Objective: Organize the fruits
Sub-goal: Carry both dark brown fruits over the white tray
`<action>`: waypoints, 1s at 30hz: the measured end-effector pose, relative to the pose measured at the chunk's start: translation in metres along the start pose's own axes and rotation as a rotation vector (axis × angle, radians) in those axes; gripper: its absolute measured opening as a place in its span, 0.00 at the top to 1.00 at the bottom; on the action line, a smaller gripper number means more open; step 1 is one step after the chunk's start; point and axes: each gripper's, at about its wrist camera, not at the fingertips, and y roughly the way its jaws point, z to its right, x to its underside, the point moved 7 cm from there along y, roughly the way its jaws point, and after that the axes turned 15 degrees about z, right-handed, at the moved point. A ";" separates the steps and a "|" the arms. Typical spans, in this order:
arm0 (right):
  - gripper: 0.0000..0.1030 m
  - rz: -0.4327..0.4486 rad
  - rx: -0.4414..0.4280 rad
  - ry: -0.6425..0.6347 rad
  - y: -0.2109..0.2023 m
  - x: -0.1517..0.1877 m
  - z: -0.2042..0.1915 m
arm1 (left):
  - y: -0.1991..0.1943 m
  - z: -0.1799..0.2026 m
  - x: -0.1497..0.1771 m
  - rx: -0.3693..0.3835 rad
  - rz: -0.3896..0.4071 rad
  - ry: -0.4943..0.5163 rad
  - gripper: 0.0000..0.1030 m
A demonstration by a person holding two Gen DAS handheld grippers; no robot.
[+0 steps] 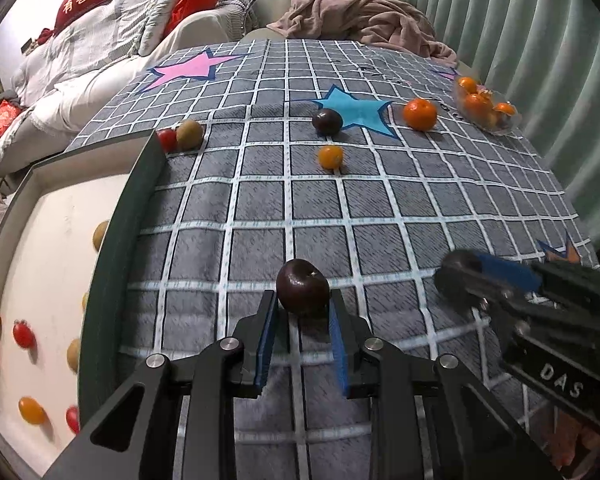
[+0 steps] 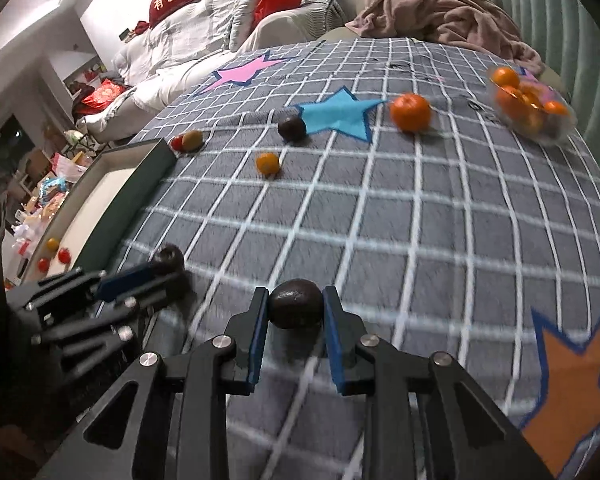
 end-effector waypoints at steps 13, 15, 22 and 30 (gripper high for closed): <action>0.72 -0.002 -0.001 0.029 -0.042 0.033 -0.016 | -0.038 -0.016 0.039 -0.025 -0.027 -0.100 0.74; 0.72 -0.002 -0.001 0.025 -0.047 0.035 -0.019 | -0.043 -0.019 0.041 -0.026 -0.024 -0.116 0.74; 0.72 0.009 0.000 0.005 -0.060 0.032 -0.034 | -0.062 -0.028 0.039 -0.016 0.011 -0.148 0.74; 0.72 0.010 -0.006 -0.012 -0.065 0.026 -0.054 | -0.080 -0.042 0.034 -0.002 0.053 -0.171 0.74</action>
